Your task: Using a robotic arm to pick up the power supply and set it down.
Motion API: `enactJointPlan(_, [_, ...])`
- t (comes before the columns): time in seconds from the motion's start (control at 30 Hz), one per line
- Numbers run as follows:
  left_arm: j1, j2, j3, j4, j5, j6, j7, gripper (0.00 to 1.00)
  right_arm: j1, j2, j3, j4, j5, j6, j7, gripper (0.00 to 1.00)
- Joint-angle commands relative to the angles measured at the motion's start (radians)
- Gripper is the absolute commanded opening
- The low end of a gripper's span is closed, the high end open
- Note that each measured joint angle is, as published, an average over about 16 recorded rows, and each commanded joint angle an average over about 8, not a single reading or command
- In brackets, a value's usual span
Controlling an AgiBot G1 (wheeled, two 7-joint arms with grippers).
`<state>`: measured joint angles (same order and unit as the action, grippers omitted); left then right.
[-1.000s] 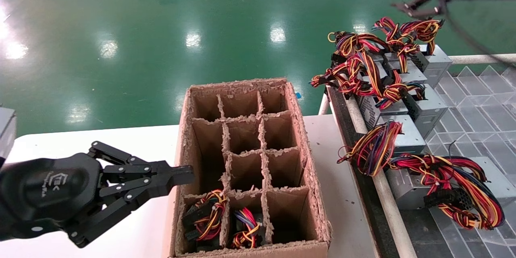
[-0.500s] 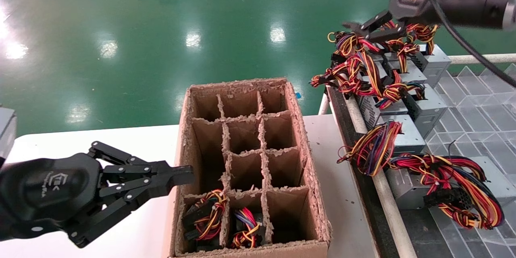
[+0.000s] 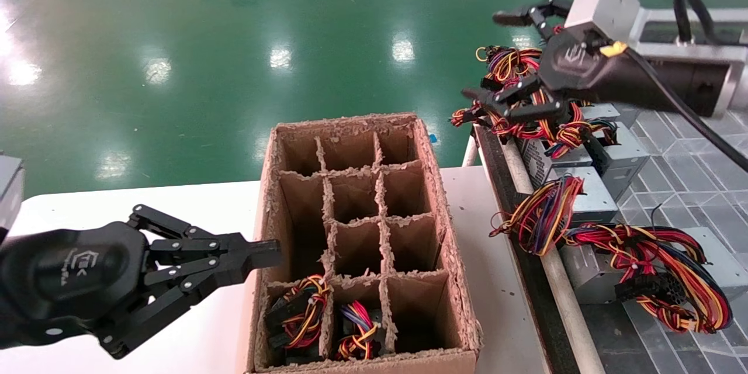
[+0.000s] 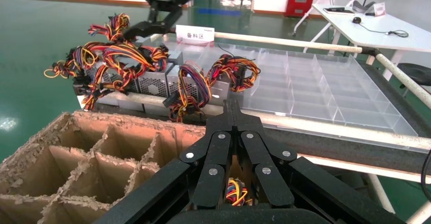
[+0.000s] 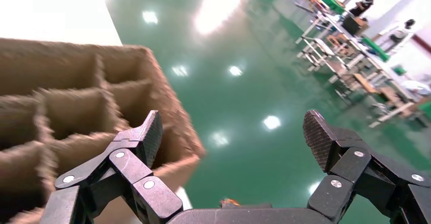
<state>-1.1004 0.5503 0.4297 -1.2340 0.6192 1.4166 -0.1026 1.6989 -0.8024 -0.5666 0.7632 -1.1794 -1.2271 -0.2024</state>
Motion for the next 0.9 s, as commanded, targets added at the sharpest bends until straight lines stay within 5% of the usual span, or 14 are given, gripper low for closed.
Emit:
enactJointPlan(0.03, [0.0, 0.0, 0.0, 0.0, 0.0, 0.0, 0.0, 0.94, -0.033, 0.01, 0.015, 0.027, 0.024, -0.014, 0.021, 1.0])
enactJointPlan(0.07, [0.0, 0.0, 0.0, 0.0, 0.0, 0.0, 0.0, 1.0, -0.049, 0.015, 0.023, 0.041, 0.035, -0.021, 0.031, 1.0])
enactJointPlan(0.9, [0.0, 0.0, 0.0, 0.0, 0.0, 0.0, 0.0, 1.0, -0.473, 0.145, 0.217, 0.394, 0.34, -0.203, 0.295, 1.0])
